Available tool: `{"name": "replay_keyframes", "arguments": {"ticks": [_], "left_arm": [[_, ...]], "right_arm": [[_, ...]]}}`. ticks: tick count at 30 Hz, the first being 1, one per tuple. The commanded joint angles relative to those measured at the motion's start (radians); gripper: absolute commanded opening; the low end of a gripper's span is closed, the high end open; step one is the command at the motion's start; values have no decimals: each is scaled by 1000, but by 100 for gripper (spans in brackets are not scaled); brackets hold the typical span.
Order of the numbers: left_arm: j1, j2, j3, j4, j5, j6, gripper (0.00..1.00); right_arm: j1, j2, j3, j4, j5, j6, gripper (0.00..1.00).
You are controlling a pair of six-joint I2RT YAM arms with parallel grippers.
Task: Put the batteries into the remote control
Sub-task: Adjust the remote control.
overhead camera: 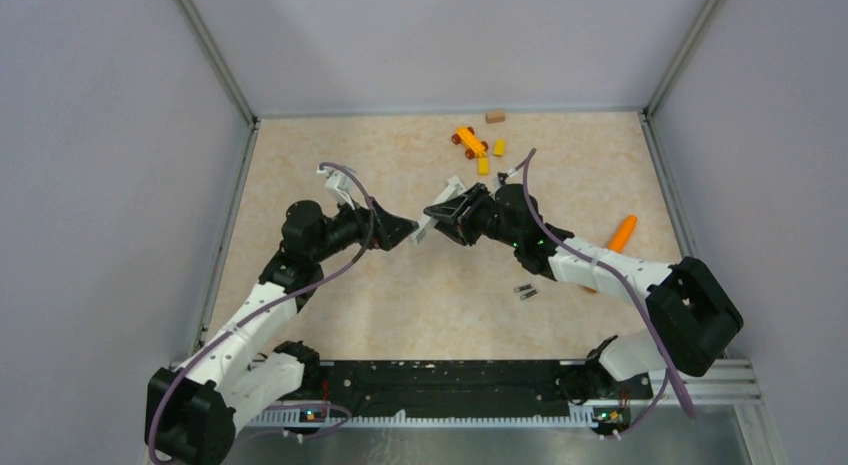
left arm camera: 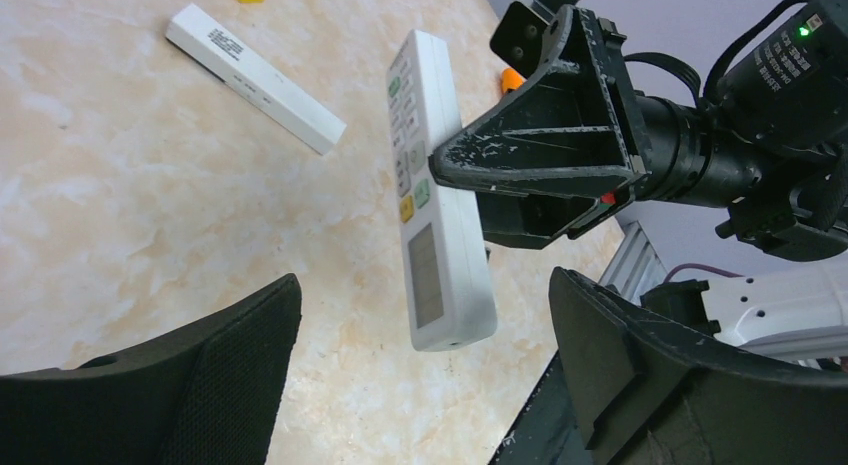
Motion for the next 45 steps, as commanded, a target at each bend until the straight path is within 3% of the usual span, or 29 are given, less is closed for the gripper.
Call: {"name": "replay_keyframes", "arguments": {"ticks": [1, 7, 19, 21, 24, 26, 27, 32, 33, 35, 39, 45], "left_arm": [[-34, 65, 17, 115, 24, -19, 91], [-107, 93, 17, 104, -93, 30, 87], [-167, 120, -13, 57, -290, 28, 55], [-172, 128, -14, 62, -304, 24, 48], [-173, 154, -8, 68, -282, 36, 15], [-173, 173, -3, 66, -263, 48, 0], [-172, 179, 0, 60, -257, 56, 0], [-160, 178, 65, -93, -223, 99, 0], [-153, 177, 84, -126, -200, 109, 0], [-128, 174, 115, -179, -133, 130, 0], [-63, 166, 158, -248, 69, 153, 0], [-19, 183, 242, -334, 311, 223, 0]], "right_arm": [[9, 21, 80, -53, 20, 58, 0], [11, 50, 100, -88, 1, 104, 0], [18, 83, 106, -90, -38, 142, 0], [20, 88, 111, -92, -48, 141, 0], [22, 90, 118, -96, -48, 107, 1], [21, 82, 114, -109, -37, 74, 9], [20, 72, 110, -123, -23, 45, 17], [-17, -2, 95, -179, -20, -284, 78], [-28, -35, 72, -146, -33, -379, 83], [-49, -140, 8, -110, -41, -523, 91], [-137, -298, -104, -72, -147, -718, 94], [-162, -351, -62, -193, -291, -1005, 94]]}}
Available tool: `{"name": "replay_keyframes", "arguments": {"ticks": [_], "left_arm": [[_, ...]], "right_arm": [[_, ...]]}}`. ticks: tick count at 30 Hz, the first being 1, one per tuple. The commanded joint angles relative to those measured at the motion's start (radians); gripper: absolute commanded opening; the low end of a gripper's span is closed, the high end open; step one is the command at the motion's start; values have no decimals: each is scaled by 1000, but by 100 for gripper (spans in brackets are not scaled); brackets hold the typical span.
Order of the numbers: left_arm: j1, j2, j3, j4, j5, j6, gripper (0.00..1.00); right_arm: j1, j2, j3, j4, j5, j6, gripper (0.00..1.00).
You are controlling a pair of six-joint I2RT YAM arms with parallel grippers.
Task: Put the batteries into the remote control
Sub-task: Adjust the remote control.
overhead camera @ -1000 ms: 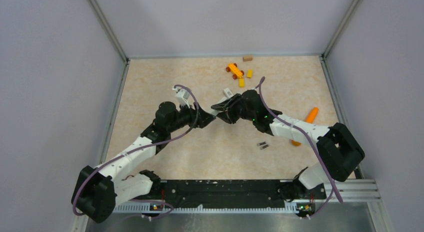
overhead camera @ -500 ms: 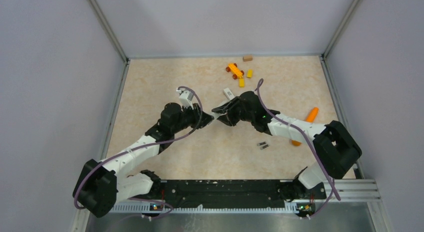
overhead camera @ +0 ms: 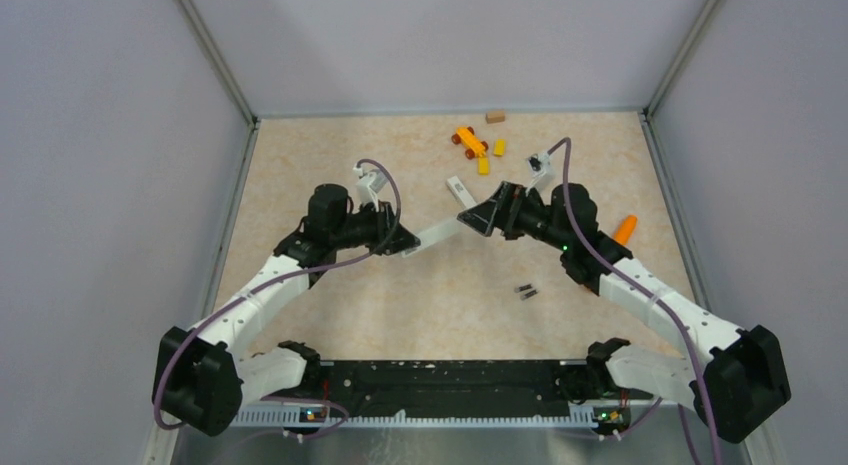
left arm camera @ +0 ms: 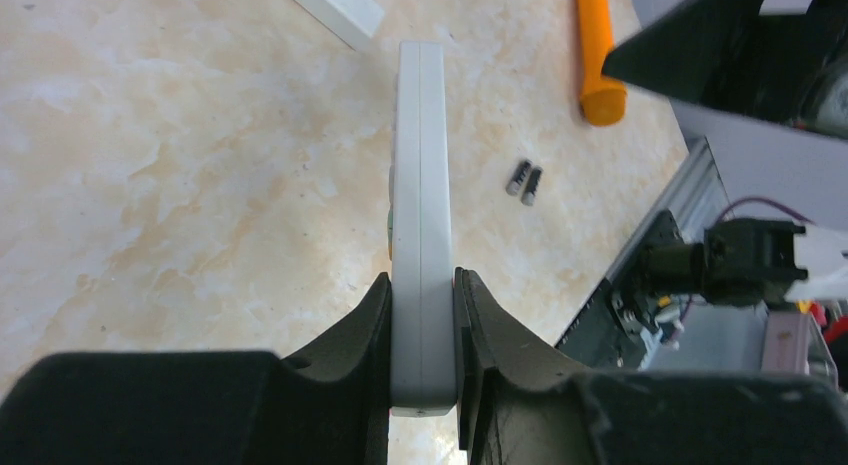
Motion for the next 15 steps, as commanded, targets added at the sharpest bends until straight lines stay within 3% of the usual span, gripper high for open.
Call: {"name": "replay_keyframes", "arguments": {"ticks": [1, 7, 10, 15], "left_arm": [[24, 11, 109, -49, 280, 56, 0], [41, 25, 156, -59, 464, 57, 0], [46, 24, 132, 53, 565, -10, 0], [48, 14, 127, 85, 590, -46, 0]], "right_arm": [[0, 3, 54, -75, -175, -312, 94], [0, 4, 86, -96, -362, -408, 94], [0, -8, 53, -38, -426, -406, 93], [0, -18, 24, 74, -531, -359, 82]]}}
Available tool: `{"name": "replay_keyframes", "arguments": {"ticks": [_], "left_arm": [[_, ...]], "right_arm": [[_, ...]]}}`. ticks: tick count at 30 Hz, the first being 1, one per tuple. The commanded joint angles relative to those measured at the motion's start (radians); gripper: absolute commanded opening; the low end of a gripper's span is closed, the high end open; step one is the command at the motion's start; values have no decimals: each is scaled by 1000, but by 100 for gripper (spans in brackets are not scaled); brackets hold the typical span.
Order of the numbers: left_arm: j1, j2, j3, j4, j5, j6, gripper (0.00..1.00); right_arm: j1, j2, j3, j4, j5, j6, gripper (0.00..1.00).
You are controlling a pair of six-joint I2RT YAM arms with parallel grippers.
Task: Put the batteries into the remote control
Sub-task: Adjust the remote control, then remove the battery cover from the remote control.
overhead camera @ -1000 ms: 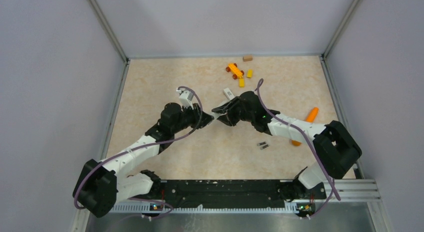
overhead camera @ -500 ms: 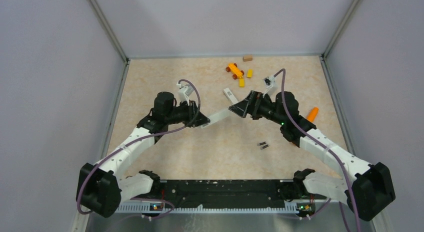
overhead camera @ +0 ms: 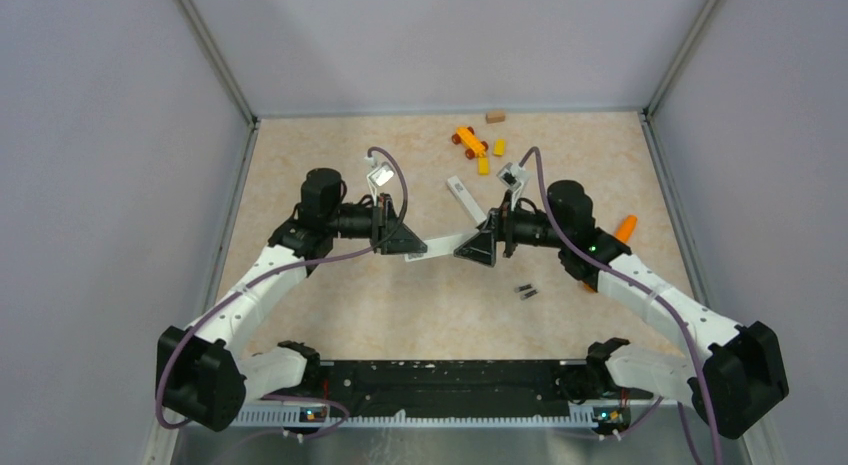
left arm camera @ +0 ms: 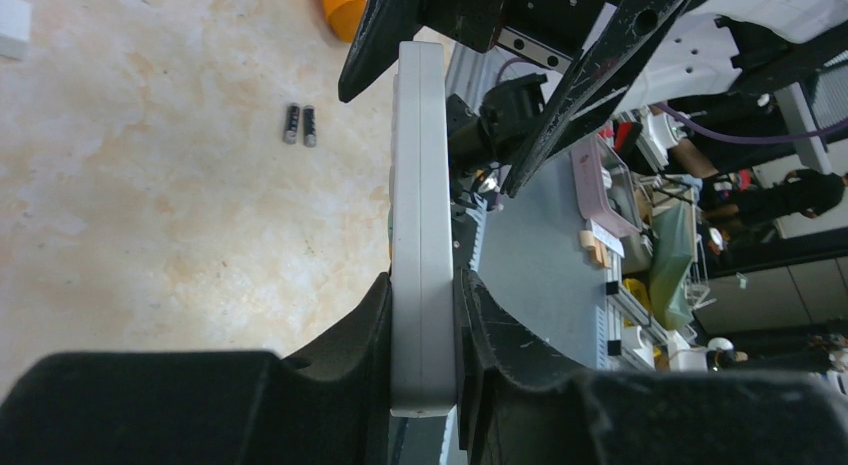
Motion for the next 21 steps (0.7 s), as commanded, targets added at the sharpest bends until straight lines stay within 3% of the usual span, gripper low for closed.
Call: {"name": "replay_keyframes", "arguments": {"ticks": [1, 7, 12, 14, 15, 17, 21], "left_arm": [[5, -12, 10, 116, 108, -53, 0], [6, -21, 9, 127, 99, -83, 1], [9, -21, 1, 214, 76, -197, 23], [12, -23, -5, 263, 65, -248, 26], [13, -24, -8, 280, 60, -272, 29], [12, -27, -17, 335, 44, -321, 44], [12, -29, -58, 442, 6, -429, 65]], "right_arm": [[1, -29, -14, 169, -130, 12, 78], [1, 12, -33, 308, -127, 128, 50], [1, 34, -62, 412, -106, 226, 17], [1, 34, -74, 447, -100, 250, 6], [1, 32, -78, 454, -91, 258, 3], [1, 25, -81, 457, -72, 267, 0], [1, 23, -87, 480, -43, 293, 0]]}}
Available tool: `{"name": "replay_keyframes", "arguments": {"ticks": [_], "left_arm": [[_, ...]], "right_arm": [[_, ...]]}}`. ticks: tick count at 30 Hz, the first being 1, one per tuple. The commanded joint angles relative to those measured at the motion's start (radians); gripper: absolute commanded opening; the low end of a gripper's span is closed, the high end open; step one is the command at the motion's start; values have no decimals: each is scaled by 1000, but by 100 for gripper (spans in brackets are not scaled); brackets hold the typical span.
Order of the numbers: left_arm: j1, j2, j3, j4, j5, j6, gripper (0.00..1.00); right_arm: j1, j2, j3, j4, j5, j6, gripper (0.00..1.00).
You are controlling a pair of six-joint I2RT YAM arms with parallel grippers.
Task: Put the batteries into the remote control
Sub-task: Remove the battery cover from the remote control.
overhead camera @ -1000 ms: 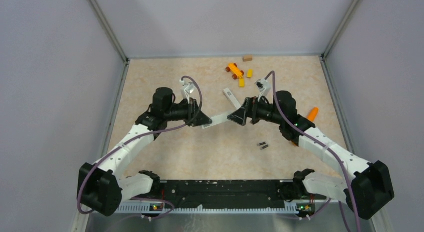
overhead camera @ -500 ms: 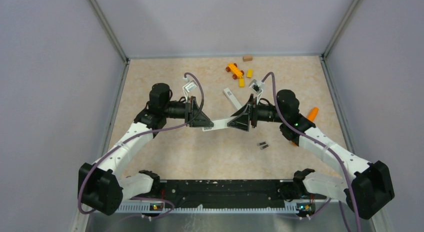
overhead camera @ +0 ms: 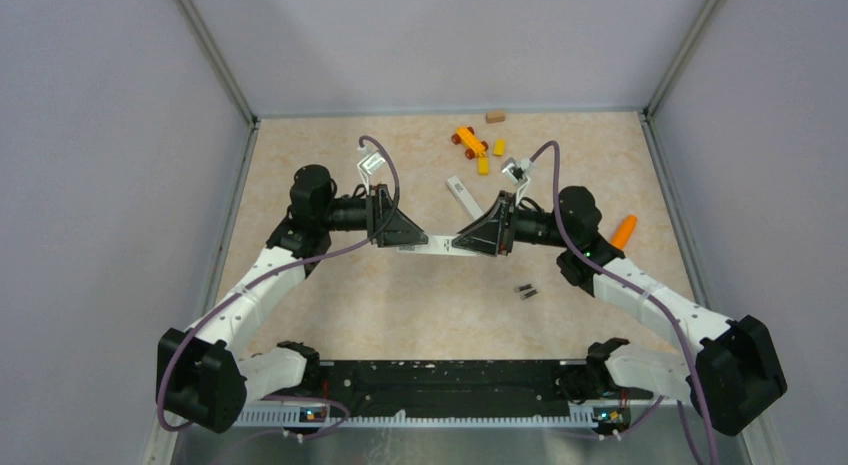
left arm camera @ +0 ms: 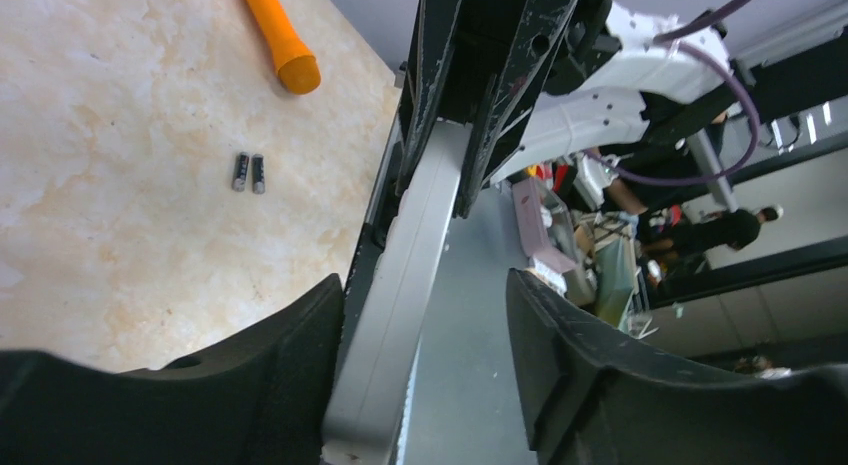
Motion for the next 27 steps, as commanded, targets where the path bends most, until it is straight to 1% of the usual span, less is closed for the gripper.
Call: {"name": "replay_keyframes", "arguments": {"ticks": [1, 4, 8, 10, 12, 16, 18, 20, 21, 22, 24, 27], "left_arm": [[-7, -22, -52, 228, -63, -181, 67], [-7, -16, -88, 310, -59, -249, 68], [-7, -7, -110, 314, -49, -248, 68], [-6, -3, -115, 318, -44, -246, 64], [-7, -2, -114, 321, -40, -241, 56], [-6, -2, -103, 322, -55, -232, 25], [-5, -4, -101, 315, -73, -222, 15], [-1, -7, -101, 311, -87, -217, 8], [3, -9, -101, 310, -92, -219, 3], [8, -11, -102, 310, -97, -224, 0], [22, -15, -104, 309, -101, -241, 0], [54, -25, -115, 330, -97, -288, 0]], "right_arm": [[1, 5, -10, 96, 70, 36, 0], [1, 10, -14, 114, 96, 65, 0], [1, 23, -18, 156, 118, 111, 0], [1, 33, -19, 170, 125, 130, 0], [1, 47, -24, 186, 118, 148, 0], [1, 67, -28, 166, 129, 169, 0], [1, 77, -16, 95, 163, 182, 2], [0, 87, -8, 43, 185, 186, 9], [0, 88, -10, 28, 199, 189, 16], [0, 88, -18, 17, 212, 189, 24], [-6, 81, -37, 23, 226, 199, 36], [-30, 66, -71, 58, 232, 223, 47]]}}
